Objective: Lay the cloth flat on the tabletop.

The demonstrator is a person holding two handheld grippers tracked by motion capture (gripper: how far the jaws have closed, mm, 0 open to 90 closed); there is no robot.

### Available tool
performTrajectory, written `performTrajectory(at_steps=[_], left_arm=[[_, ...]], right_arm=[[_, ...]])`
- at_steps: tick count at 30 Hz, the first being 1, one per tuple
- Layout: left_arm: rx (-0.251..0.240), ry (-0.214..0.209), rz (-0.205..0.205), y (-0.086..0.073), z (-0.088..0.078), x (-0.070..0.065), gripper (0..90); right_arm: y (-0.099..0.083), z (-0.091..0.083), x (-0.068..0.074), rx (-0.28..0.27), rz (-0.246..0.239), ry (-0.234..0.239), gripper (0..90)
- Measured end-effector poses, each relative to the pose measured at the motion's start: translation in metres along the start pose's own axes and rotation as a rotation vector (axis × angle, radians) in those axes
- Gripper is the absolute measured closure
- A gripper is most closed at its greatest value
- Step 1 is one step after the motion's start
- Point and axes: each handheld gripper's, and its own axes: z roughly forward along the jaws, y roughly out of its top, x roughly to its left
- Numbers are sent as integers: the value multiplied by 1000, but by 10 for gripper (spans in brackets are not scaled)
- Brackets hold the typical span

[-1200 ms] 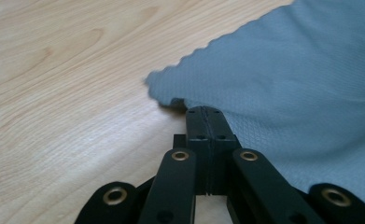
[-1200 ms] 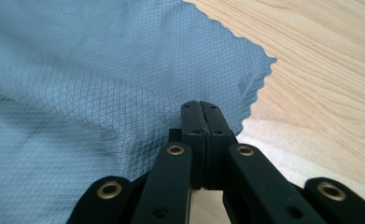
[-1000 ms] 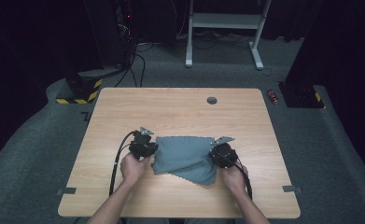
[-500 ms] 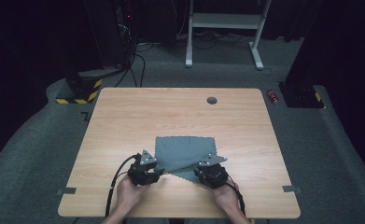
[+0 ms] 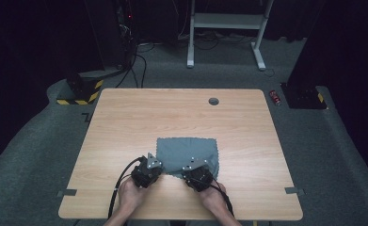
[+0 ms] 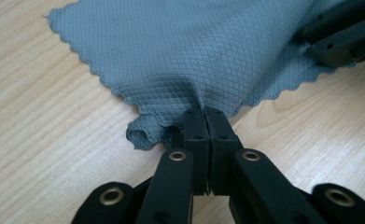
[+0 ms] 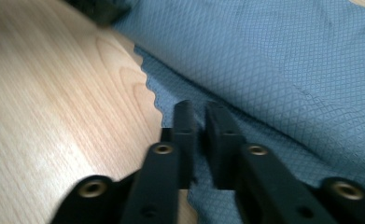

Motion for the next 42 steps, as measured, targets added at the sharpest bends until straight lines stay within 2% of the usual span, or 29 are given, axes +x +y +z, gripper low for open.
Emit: performTrajectory(at_steps=[4,5,8,11,12,15,17,19,20,21,25,26,27,29,33,34,36,37,38,42], left_arm=[[-60,-37,-72,8,-12,12,892],[-72,-40,-92,11,-16,16,892],[-78,-28,-113,19,-18,25,891],[-71,-3,-113,27,-14,30,887],[-55,15,-112,33,-5,34,884],[-29,19,-130,35,8,35,819],[-12,25,-126,35,11,33,735],[-13,43,-115,27,8,26,673],[-13,43,-115,27,8,26,655],[-25,51,-114,20,0,23,645],[-43,59,-115,8,-11,19,642],[-46,55,-116,0,-15,16,645],[-46,55,-116,0,-15,16,651],[-32,26,-110,-7,-11,12,663],[-15,16,-102,-8,-2,10,666],[-4,13,-106,-7,4,9,666],[-6,21,-107,-8,8,9,677],[-8,23,-108,-7,9,9,692],[-7,26,-92,-7,8,9,714],[10,9,-62,-7,6,4,869]], right_arm=[[-3,-5,1,18,-27,6,897],[-4,-7,0,23,-28,11,897],[-11,-13,0,31,-36,29,898],[-18,-19,-2,33,-47,33,897],[-19,-21,-3,37,-41,33,897],[-21,-23,-8,19,-23,24,892],[-21,-26,-10,6,-11,25,875],[-25,-39,-17,-34,33,11,835],[-25,-39,-17,-34,33,11,835],[-29,-47,-22,-49,53,-3,827],[-40,-60,-32,-57,83,-35,814],[-44,-62,-34,-56,97,-40,810],[-46,-63,-35,-54,104,-42,808],[-51,-64,-36,-47,114,-43,798],[-55,-60,-34,-32,119,-42,767],[-55,-58,-33,-27,121,-44,751],[-56,-55,-33,-8,122,-52,733],[-57,-53,-34,8,122,-54,730],[-58,-51,-34,21,124,-52,735],[-60,-51,-35,14,115,-59,788]])
